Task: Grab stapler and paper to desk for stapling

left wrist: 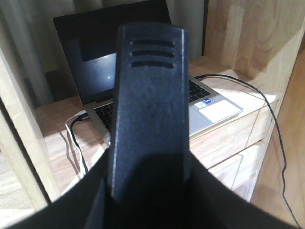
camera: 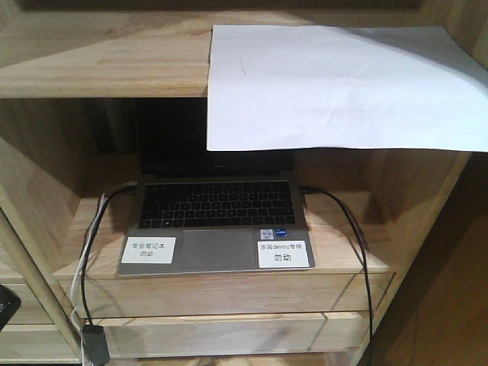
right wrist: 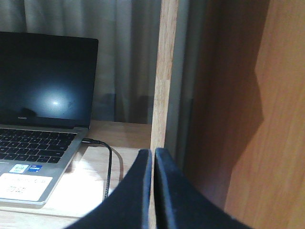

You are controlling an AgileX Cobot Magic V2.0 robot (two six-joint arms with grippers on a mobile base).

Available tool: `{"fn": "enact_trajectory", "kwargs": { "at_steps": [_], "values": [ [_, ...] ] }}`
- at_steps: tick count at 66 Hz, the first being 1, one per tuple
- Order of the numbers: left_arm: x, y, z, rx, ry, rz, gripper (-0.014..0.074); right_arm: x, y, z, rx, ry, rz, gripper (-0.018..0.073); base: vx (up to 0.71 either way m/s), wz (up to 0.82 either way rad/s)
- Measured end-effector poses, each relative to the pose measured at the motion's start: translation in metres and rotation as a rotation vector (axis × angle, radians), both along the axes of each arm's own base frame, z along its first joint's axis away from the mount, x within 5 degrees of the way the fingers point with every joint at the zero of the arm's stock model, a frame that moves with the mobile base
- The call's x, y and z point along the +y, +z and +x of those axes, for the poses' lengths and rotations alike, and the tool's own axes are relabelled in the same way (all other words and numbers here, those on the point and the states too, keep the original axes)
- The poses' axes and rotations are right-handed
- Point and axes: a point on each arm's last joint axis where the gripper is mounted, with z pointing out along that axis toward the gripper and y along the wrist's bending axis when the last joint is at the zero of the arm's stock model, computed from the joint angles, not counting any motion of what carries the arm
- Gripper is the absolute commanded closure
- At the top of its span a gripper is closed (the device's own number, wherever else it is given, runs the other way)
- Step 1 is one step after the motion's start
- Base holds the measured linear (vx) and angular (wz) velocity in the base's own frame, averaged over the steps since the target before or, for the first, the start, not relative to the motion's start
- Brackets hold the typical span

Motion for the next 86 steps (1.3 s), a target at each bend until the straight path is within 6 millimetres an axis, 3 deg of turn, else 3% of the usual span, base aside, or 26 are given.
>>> {"fn": "enact_trajectory", "kwargs": {
  "at_steps": [16,37,46,51,71,78,86],
  "values": [
    [0.0,0.0,0.0,0.0,0.0,0.0,0.0603,0.0,0.0,0.0,-0.001,0.0,0.066,0.0568,0.0,0.0],
    [0.0,0.0,0.0,0.0,0.0,0.0,0.0603,0.0,0.002,0.0,0.024,-0.007,0.962,0.0566,0.0,0.0],
    [0.0,0.0,0.0,0.0,0.0,0.0,0.0603,-0.001,0.002,0.0,0.031,-0.007,1.195,0.0522,0.0,0.0],
    [0.0,0.0,0.0,0.0,0.0,0.0,0.0603,0.001,0.005,0.0,0.02,0.03,1.238,0.0465,0.0,0.0],
    [0.0,0.0,0.0,-0.003,0.0,-0.001,0.0603,0.026,0.02,0.014,0.125,0.352,1.256,0.0083,0.0,0.0],
    [0.0,0.0,0.0,-0.003,0.0,-0.001,0.0603,0.034,0.025,0.024,0.12,0.43,1.24,0.0015,0.0,0.0],
    [0.0,0.0,0.0,-0.003,0.0,-0.001,0.0603,0.043,0.024,0.037,0.149,0.487,1.235,0.0006,0.0,0.0]
  ]
}}
